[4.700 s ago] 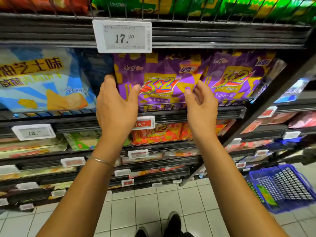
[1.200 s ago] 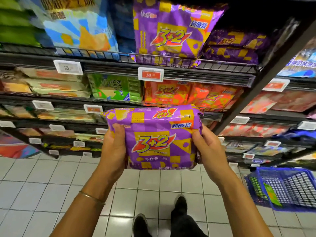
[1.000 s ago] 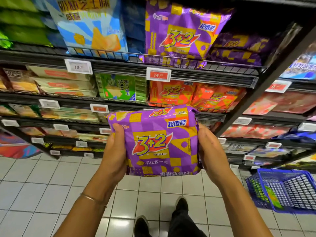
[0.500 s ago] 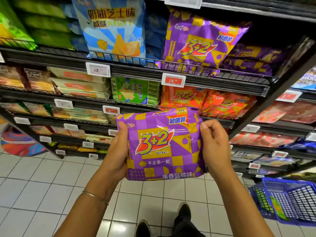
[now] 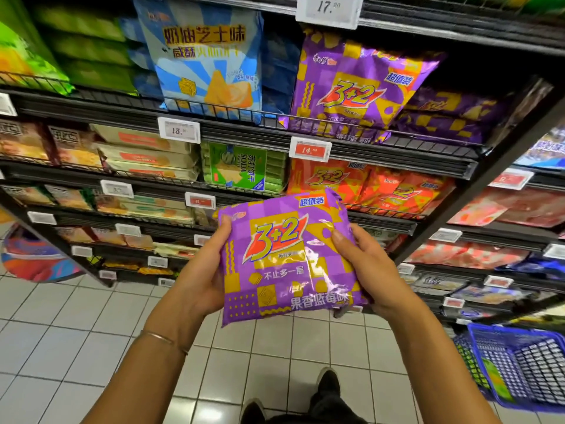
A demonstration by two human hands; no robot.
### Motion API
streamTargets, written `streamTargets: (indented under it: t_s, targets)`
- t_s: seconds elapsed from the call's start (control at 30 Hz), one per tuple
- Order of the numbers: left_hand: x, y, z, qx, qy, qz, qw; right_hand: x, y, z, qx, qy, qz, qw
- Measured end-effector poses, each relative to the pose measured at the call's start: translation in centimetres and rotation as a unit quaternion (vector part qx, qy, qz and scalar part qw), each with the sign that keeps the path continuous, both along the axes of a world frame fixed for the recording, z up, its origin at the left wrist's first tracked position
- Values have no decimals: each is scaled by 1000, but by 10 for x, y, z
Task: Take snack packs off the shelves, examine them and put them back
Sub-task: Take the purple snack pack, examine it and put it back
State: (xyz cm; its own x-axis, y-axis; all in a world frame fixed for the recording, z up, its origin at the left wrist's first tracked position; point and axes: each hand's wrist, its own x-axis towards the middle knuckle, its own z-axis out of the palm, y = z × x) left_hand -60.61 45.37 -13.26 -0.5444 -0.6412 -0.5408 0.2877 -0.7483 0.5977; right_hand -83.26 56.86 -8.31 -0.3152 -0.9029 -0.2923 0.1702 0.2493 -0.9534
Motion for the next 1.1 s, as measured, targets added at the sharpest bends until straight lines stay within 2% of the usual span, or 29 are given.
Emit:
streamTargets:
  t_s: [0.1, 0.13, 0.23, 0.27, 0.33, 0.4, 0.6, 0.73, 1.1]
  targets:
    - [4, 2, 6, -11, 71, -3, 997, -3, 3, 0, 0, -123, -23, 992]
    - [2, 5, 12, -16, 69, -6, 997, -2, 4, 0, 4, -163, -29, 986]
    - [-7, 21, 16, -78, 116, -113, 984, 4, 2, -6, 24, -275, -25, 961]
    - [-10, 24, 16, -75, 86, -106, 988, 7, 2, -9, 31, -302, -23, 952]
    - [-11, 21, 6, -55, 107, 10, 993, 11, 4, -13, 60, -345, -26, 936]
    - [-10, 14, 3, -64, 116, 74, 988, 11, 7, -19, 85, -383, -46, 919]
    - [-2, 13, -1, -111, 158, 50, 980, 10, 16, -29, 82, -379, -9, 922]
    - [-2, 12, -17, -95, 123, 101, 983, 6, 19, -33, 45, -413, 11, 909]
    - [1, 12, -33, -101, 103, 72, 987, 9, 13, -34, 56, -381, -3, 923]
